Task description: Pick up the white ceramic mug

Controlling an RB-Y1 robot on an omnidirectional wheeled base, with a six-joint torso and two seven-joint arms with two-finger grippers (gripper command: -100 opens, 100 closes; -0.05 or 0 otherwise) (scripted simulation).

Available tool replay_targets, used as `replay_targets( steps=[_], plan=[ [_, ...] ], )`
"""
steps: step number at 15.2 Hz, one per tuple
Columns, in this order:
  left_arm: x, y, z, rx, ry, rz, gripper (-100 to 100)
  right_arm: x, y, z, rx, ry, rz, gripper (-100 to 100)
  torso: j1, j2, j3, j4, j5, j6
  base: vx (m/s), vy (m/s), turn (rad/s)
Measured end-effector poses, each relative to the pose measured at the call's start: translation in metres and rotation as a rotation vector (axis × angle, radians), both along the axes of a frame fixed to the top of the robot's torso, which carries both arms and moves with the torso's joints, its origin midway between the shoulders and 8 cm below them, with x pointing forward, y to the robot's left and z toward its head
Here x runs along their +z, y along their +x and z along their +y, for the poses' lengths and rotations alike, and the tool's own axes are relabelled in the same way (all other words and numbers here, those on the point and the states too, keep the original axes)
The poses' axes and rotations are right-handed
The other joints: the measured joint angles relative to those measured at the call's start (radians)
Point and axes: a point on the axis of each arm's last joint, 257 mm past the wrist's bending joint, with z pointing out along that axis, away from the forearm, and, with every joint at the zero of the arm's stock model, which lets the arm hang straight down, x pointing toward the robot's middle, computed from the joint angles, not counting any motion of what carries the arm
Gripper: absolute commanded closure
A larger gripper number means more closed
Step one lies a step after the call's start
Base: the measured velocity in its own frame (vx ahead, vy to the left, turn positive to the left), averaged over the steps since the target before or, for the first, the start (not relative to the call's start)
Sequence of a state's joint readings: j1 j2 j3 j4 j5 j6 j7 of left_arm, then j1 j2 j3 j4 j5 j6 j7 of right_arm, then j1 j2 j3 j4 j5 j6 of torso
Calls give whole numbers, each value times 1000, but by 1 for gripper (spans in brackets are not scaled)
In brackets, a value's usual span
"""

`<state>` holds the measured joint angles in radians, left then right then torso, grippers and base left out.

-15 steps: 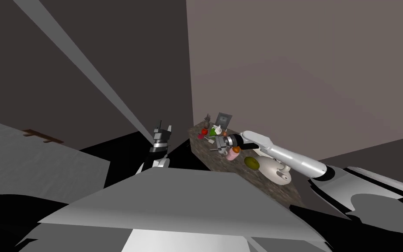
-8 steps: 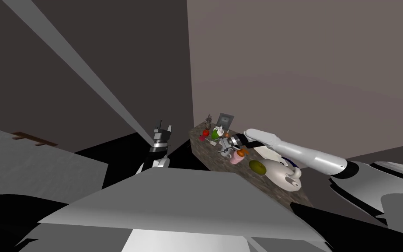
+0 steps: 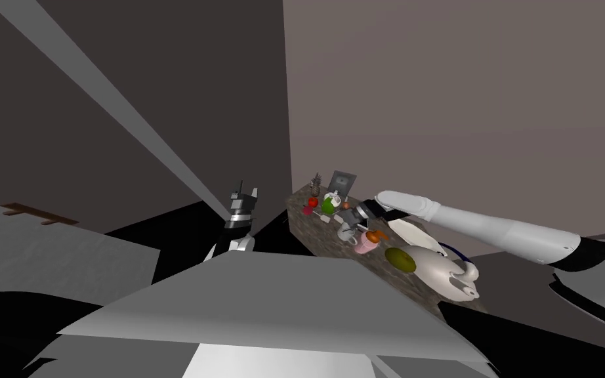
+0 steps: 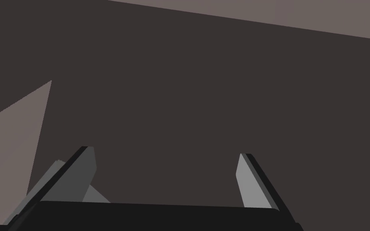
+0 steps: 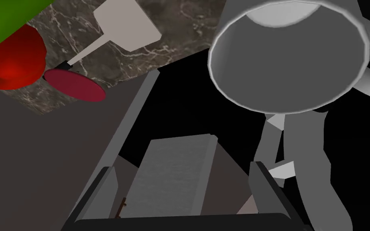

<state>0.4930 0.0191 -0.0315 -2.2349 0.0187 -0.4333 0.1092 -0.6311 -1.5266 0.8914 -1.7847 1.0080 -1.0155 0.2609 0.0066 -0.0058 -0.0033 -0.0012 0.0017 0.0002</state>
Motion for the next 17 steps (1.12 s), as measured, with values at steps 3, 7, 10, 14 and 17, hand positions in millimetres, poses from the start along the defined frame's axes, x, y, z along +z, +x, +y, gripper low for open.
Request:
replay_targets(
  steps=[3,7,10,14,17],
  plan=[
    [0,0,0,0,0,0,0,-7,-5,-38,0,-105,4,-100,-1,0,0,0,0,0,75,78,0],
    [0,0,0,0,0,0,0,-17,-13,-84,-1,-225,26,-100,1,1,0,0,0,0,66,108,1],
    [0,0,0,0,0,0,0,-26,-22,-113,1,-301,56,-100,0,1,1,0,0,0,62,100,8],
    [0,0,0,0,0,0,0,-37,-43,-150,9,-395,109,-100,1,0,0,0,0,0,76,103,6],
    [0,0,0,0,0,0,0,-44,-61,-166,18,-437,146,-100,-1,2,1,0,0,0,35,57,2]
  ],
)
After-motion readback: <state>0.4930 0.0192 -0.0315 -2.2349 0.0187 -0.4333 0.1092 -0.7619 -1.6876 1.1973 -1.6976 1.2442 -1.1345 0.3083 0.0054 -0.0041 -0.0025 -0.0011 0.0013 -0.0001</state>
